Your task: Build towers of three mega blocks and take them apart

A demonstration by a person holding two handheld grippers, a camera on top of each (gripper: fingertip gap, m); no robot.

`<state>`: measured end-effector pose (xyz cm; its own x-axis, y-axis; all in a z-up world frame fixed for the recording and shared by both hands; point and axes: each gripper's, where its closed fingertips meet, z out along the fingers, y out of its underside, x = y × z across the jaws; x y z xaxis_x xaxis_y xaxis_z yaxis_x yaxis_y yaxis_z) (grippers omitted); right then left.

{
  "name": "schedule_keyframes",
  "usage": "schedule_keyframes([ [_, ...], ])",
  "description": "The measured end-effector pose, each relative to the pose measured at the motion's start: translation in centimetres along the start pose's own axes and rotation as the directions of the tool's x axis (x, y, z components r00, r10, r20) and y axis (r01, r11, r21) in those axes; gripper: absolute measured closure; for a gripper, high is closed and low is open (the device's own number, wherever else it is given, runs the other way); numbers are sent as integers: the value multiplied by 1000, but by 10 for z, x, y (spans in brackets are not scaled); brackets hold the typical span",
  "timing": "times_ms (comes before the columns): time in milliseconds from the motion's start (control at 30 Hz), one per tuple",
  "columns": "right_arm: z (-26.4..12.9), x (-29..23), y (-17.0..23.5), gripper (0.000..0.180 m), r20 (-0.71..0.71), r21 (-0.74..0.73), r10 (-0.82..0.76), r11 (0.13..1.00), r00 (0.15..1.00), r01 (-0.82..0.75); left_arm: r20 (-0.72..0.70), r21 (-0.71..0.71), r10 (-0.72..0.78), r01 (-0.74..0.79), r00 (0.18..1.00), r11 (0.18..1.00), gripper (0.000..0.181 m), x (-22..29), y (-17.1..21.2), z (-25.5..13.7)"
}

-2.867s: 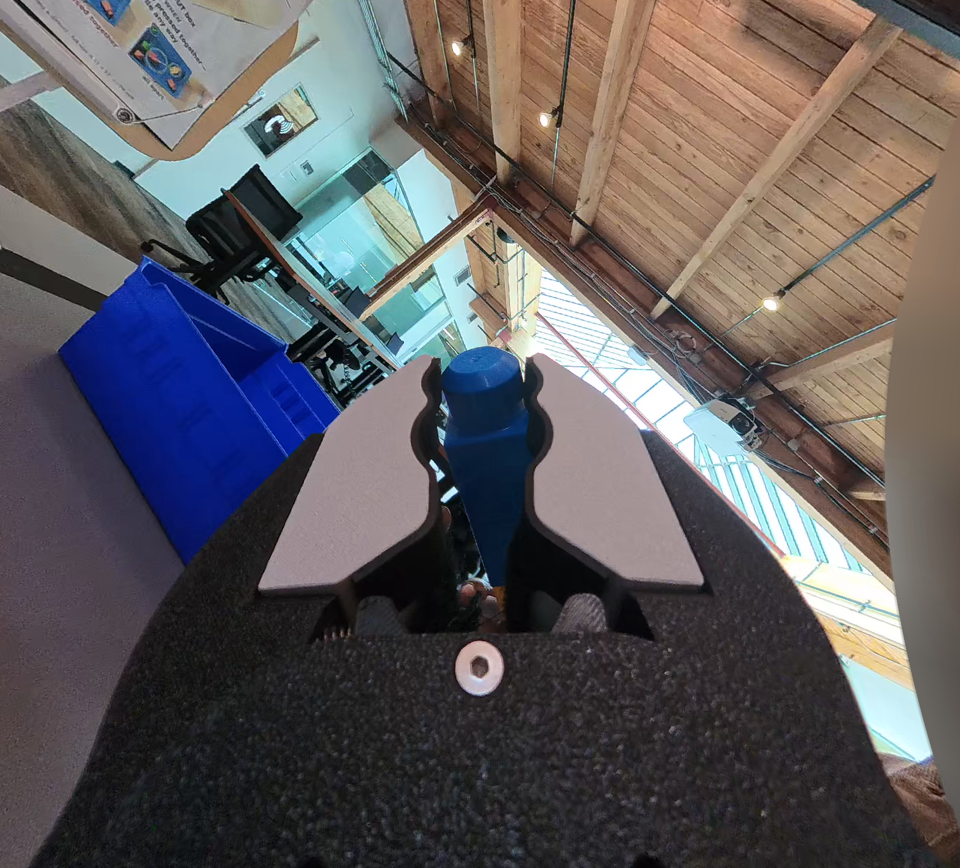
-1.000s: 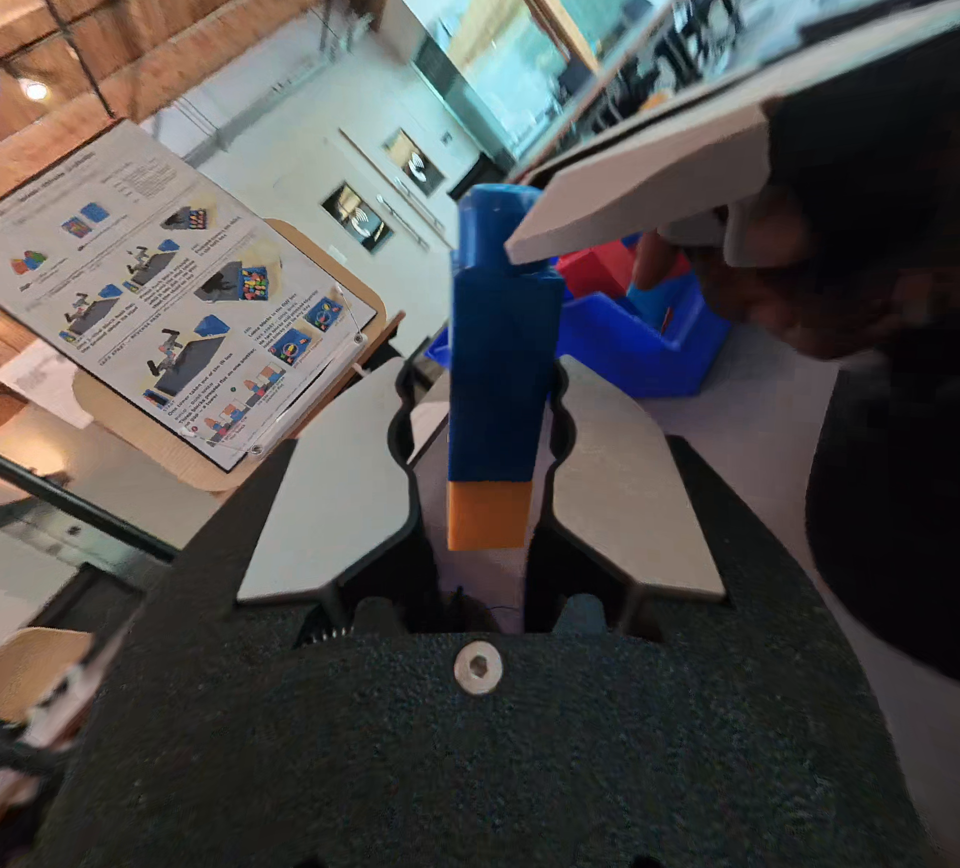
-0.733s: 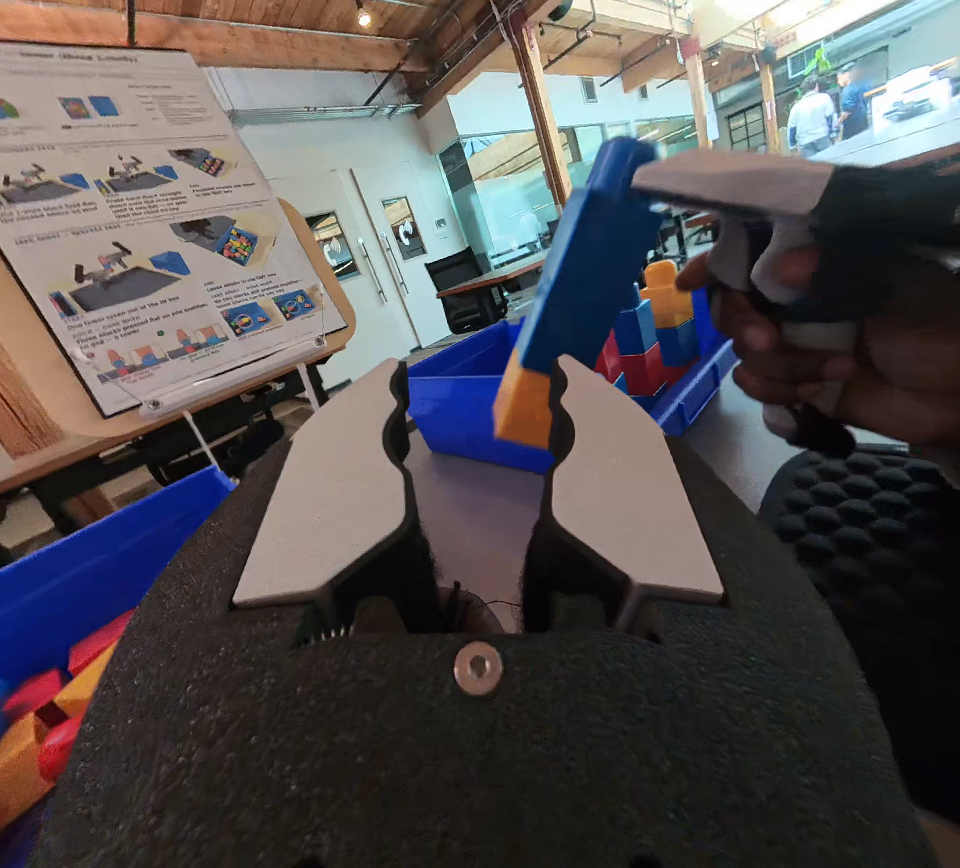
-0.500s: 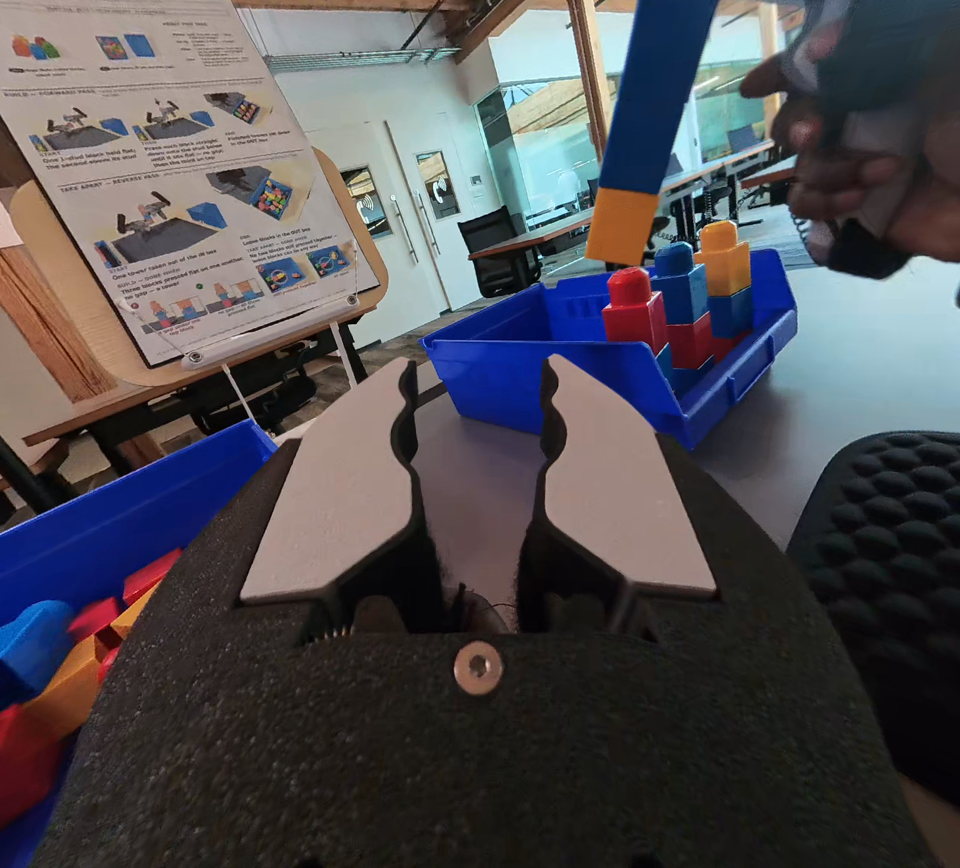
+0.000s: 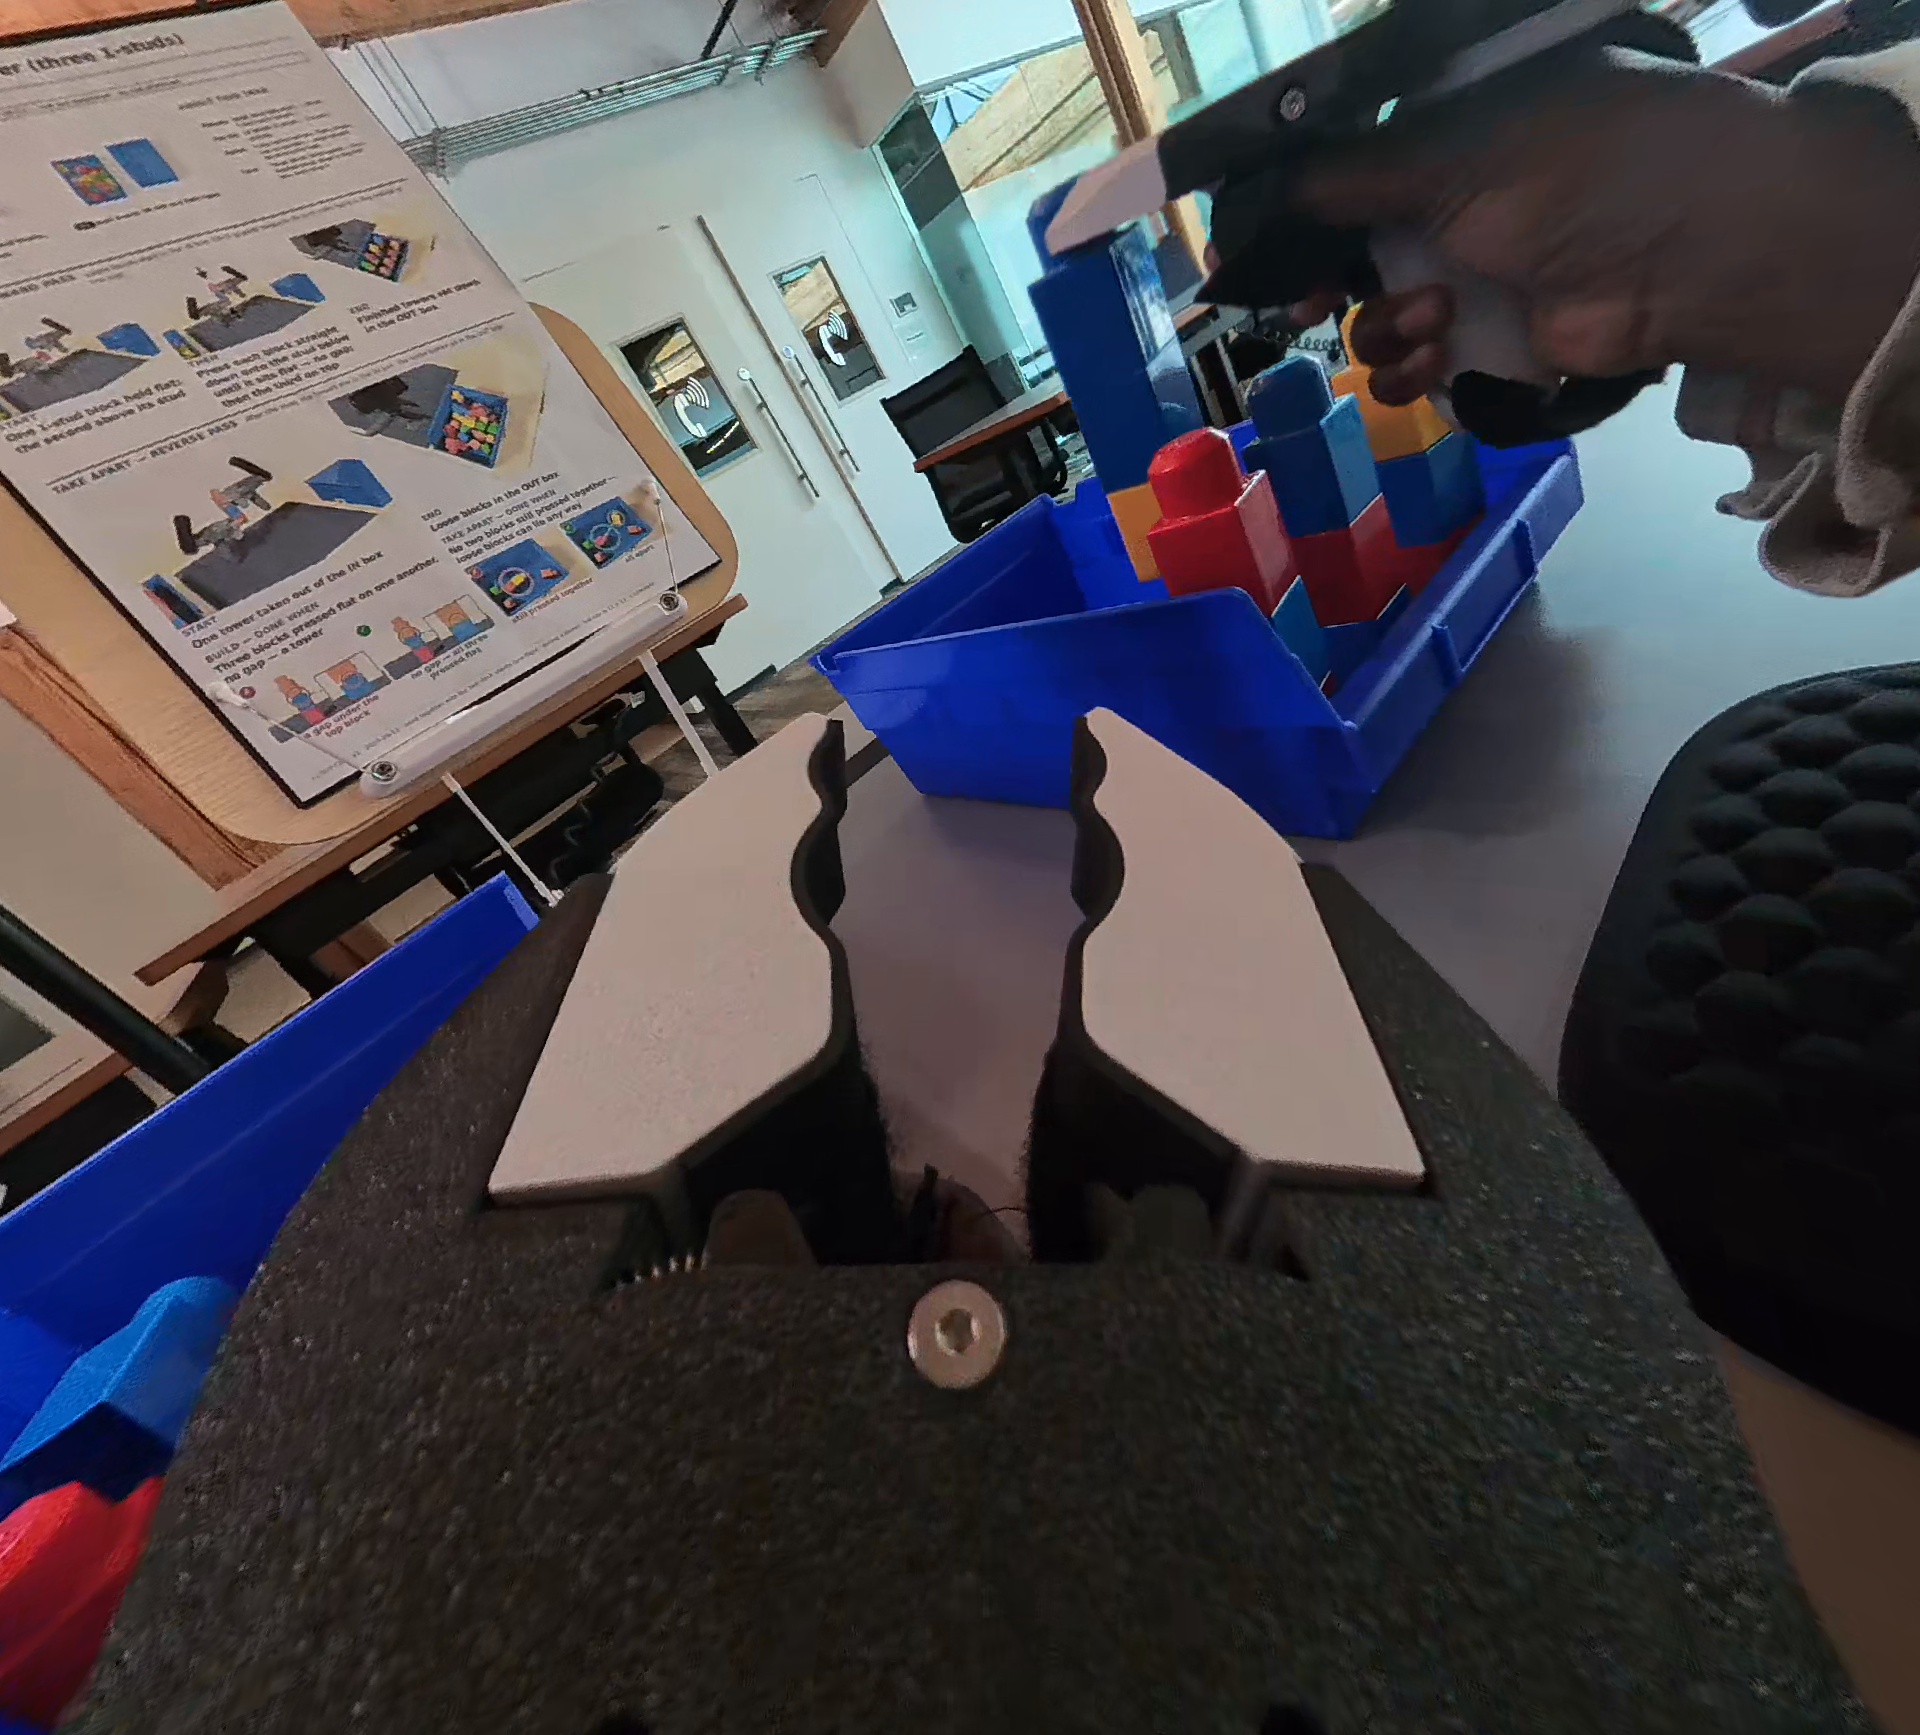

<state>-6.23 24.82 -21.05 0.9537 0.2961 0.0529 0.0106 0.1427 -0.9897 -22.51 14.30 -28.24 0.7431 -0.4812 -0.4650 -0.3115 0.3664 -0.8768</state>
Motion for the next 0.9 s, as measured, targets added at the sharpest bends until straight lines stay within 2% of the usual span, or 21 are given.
schedule_keyframes([
  [300, 6, 4, 32, 153, -38, -161, -48, 986, 998, 41, 4, -7, 7, -7, 1000, 1000, 140, -1, 1, 0],
  [667, 5, 5, 45, 153, -40, -223, -100, 971, 994, 89, 0, -18, 29, -28, 1000, 999, 141, 0, 3, 1],
  [900, 1, 6, 46, 153, -55, -209, -124, 972, 991, 110, -2, -20, 34, -34, 999, 999, 141, 1, 4, 1],
])
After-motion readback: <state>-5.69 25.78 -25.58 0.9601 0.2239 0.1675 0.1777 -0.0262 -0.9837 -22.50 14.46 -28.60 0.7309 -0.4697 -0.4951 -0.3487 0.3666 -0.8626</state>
